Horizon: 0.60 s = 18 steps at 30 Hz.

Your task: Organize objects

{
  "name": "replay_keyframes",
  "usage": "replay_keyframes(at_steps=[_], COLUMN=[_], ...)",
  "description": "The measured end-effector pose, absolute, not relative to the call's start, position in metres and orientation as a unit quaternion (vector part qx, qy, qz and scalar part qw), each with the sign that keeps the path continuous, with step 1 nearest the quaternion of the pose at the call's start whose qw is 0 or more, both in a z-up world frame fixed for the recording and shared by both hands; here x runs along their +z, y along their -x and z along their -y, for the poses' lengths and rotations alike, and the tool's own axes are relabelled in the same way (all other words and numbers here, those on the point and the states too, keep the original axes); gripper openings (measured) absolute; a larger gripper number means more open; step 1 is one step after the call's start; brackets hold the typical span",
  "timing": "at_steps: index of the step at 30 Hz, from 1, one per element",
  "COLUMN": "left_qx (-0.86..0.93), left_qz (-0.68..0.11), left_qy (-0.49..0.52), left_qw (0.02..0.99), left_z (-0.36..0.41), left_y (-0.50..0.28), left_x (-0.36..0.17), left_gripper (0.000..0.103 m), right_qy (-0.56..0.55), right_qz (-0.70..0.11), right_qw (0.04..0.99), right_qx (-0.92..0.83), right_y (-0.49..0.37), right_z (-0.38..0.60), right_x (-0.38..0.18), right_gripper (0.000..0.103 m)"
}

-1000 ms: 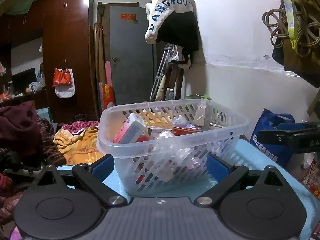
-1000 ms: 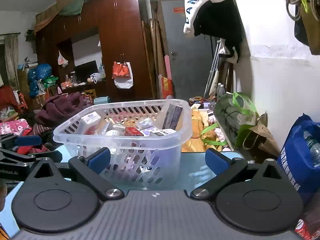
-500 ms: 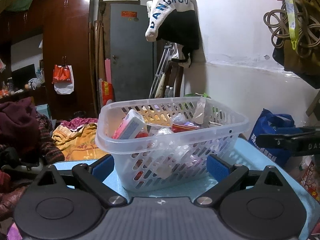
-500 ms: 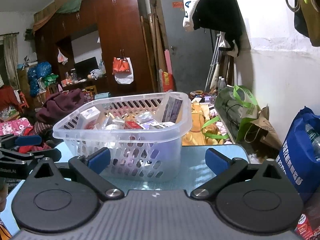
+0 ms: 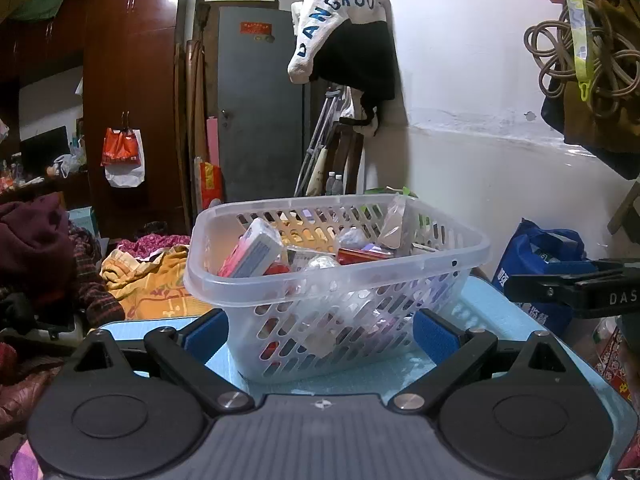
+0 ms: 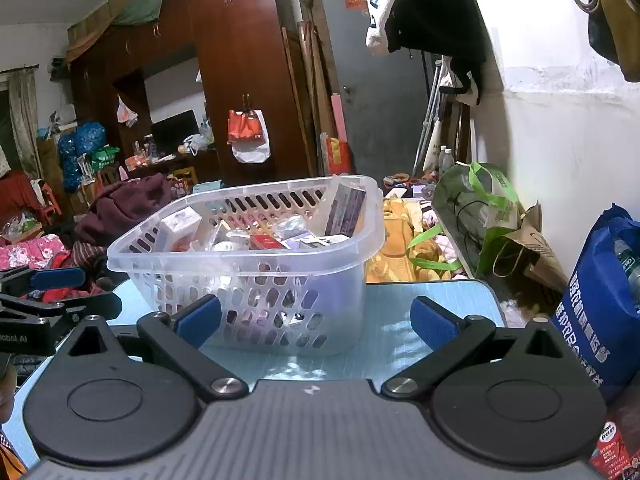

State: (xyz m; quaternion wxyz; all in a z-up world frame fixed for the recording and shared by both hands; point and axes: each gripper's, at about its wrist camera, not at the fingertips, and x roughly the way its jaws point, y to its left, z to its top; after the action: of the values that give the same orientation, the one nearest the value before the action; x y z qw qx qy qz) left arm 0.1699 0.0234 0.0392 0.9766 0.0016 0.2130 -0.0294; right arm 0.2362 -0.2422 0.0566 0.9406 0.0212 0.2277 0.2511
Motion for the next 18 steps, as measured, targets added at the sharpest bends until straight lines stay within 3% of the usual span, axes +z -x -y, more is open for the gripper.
replay_keyframes(at_steps=[18], left_qx=[-0.036], left_qz=[-0.219], left_qy=[0.004], left_qw=[0.975], left_z=[-0.0224], left_y=[-0.171], left_x=[0.037], left_gripper=[0.1], right_qy=[-0.028], right_qz=[-0.236], right_qw=[0.937], right_qx=[0.255], right_y=[-0.236], right_z=[0.2415], right_x=[0.0538], right_gripper=[0.103])
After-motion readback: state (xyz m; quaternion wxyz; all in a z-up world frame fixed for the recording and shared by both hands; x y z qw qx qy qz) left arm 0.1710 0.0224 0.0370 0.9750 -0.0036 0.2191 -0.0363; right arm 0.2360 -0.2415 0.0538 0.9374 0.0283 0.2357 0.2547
